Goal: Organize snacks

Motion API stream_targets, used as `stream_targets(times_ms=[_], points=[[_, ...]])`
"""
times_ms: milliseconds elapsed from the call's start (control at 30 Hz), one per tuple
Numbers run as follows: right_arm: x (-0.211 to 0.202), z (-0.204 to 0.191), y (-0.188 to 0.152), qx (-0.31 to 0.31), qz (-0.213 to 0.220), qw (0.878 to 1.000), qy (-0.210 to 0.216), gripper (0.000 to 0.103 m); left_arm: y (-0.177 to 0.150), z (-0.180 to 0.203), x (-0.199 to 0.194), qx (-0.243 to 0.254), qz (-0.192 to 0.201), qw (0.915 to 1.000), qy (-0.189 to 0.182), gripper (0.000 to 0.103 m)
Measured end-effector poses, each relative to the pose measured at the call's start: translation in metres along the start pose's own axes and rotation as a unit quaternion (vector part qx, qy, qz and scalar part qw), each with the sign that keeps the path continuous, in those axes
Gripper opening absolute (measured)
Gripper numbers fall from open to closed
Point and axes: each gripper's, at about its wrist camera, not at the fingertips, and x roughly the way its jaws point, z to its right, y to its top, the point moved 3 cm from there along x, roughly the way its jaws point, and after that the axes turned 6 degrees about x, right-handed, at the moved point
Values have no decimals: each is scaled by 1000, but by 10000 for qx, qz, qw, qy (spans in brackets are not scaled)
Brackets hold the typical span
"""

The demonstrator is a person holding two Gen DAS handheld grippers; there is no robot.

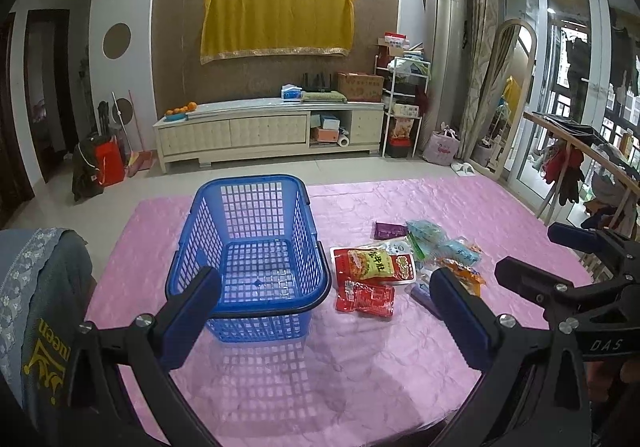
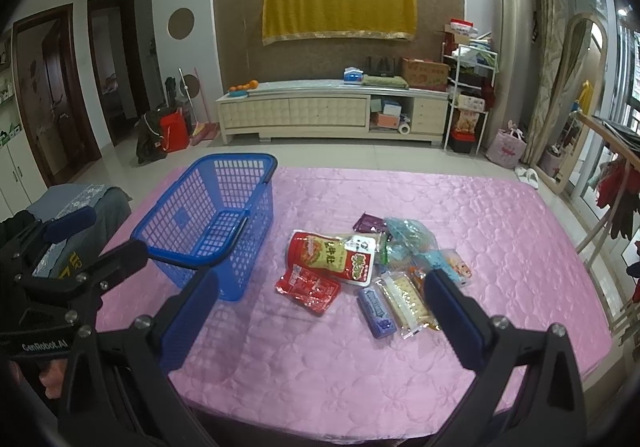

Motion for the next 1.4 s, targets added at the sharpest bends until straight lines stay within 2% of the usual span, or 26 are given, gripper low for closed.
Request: stream_targets(times_ms=[1400], points=[[4, 4, -4, 33, -92, 9999, 76, 103, 1, 3, 1, 2, -37, 10000, -2, 103]])
